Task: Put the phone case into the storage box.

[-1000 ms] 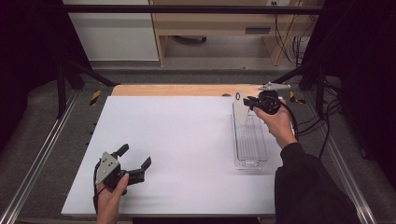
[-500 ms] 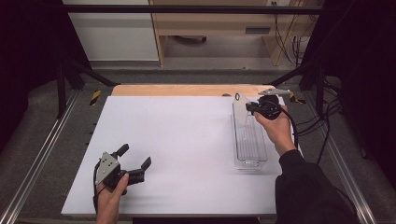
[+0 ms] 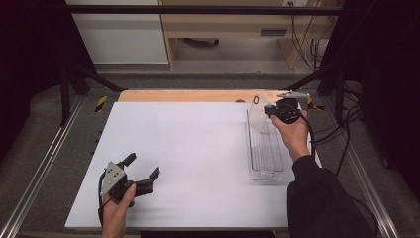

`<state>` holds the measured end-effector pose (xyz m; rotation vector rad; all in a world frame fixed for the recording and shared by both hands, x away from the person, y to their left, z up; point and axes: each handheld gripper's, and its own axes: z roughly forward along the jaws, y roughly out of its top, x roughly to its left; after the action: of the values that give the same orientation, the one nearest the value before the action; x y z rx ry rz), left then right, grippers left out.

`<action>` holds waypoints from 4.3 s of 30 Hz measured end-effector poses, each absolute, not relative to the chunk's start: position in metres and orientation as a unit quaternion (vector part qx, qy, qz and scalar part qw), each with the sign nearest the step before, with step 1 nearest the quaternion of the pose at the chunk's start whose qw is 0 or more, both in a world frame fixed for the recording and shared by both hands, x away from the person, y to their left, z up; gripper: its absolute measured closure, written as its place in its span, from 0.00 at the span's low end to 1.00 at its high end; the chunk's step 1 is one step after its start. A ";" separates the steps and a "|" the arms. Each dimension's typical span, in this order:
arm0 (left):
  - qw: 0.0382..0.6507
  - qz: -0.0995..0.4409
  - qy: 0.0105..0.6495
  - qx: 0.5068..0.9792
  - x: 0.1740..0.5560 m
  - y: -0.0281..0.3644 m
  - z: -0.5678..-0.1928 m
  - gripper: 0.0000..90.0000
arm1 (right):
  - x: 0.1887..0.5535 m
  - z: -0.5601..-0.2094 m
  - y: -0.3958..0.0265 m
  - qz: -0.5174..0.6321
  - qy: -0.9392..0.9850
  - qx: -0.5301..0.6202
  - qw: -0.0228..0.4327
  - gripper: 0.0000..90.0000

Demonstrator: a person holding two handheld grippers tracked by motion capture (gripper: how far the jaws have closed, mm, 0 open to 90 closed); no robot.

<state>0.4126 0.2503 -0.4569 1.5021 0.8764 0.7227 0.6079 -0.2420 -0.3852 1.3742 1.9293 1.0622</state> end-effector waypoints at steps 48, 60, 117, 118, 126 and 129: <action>0.588 0.312 0.382 0.641 0.412 0.252 -0.457 0.01 | 0.647 -0.395 -0.225 0.386 0.681 0.539 0.312 0.66; 0.588 0.312 0.382 0.641 0.412 0.252 -0.457 0.01 | 0.648 -0.396 -0.225 0.389 0.678 0.538 0.315 0.64; 0.587 0.314 0.382 0.640 0.412 0.253 -0.457 0.01 | 0.640 -0.386 -0.225 0.424 0.656 0.579 0.235 0.08; 0.588 0.314 0.382 0.640 0.412 0.253 -0.457 0.01 | 0.640 -0.386 -0.225 0.425 0.655 0.578 0.235 0.08; 0.588 0.313 0.384 0.640 0.412 0.253 -0.457 0.01 | 0.637 -0.381 -0.221 0.435 0.651 0.580 0.225 0.07; 0.587 0.314 0.383 0.640 0.412 0.252 -0.457 0.01 | 0.636 -0.380 -0.219 0.438 0.652 0.576 0.226 0.07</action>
<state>0.4124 0.2525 -0.4568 1.4924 0.8930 0.7306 0.6356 -0.2192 -0.3796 1.5885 1.7964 1.2073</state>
